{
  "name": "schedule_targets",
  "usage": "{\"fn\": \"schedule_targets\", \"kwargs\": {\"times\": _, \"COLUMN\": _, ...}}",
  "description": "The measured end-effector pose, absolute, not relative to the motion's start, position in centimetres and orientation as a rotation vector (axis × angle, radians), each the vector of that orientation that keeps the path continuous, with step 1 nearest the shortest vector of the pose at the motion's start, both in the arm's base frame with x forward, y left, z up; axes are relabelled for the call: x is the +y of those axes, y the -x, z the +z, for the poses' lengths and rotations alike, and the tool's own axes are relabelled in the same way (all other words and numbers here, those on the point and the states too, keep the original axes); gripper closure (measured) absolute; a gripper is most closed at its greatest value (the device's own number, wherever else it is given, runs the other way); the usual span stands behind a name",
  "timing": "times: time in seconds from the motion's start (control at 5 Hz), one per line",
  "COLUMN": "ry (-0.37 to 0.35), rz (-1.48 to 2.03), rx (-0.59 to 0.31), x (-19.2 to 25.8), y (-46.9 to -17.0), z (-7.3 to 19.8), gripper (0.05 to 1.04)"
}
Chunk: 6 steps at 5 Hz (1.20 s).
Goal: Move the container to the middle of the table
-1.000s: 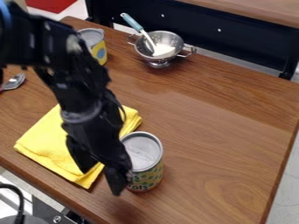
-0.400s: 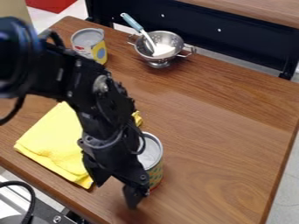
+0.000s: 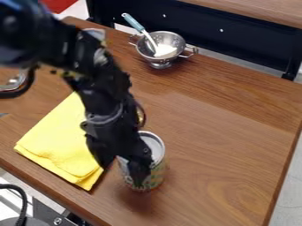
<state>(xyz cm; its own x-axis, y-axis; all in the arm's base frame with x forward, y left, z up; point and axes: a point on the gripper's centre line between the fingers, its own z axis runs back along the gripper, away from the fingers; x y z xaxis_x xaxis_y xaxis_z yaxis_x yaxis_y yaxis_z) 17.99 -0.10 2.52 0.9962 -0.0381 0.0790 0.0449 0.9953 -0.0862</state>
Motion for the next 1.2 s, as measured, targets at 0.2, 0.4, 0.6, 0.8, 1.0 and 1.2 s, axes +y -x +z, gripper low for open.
{"fn": "schedule_targets", "kwargs": {"times": 0.2, "ry": 0.082, "rz": -0.008, "rx": -0.122, "x": -0.6, "y": -19.4, "z": 2.5, "gripper": 0.088}}
{"fn": "schedule_targets", "kwargs": {"times": 0.4, "ry": 0.068, "rz": 0.019, "rx": -0.143, "x": -0.7, "y": -20.7, "z": 2.2, "gripper": 0.088}}
{"fn": "schedule_targets", "kwargs": {"times": 0.6, "ry": 0.054, "rz": 0.043, "rx": -0.176, "x": -0.7, "y": -22.4, "z": 1.8, "gripper": 0.088}}
{"fn": "schedule_targets", "kwargs": {"times": 0.8, "ry": 0.046, "rz": 0.099, "rx": -0.205, "x": -0.6, "y": -25.2, "z": 1.6, "gripper": 0.088}}
{"fn": "schedule_targets", "kwargs": {"times": 1.0, "ry": 0.034, "rz": 0.149, "rx": -0.221, "x": -0.3, "y": -28.3, "z": 1.4, "gripper": 0.088}}
{"fn": "schedule_targets", "kwargs": {"times": 1.2, "ry": 0.021, "rz": 0.191, "rx": -0.237, "x": 0.0, "y": -31.0, "z": 1.3, "gripper": 0.088}}
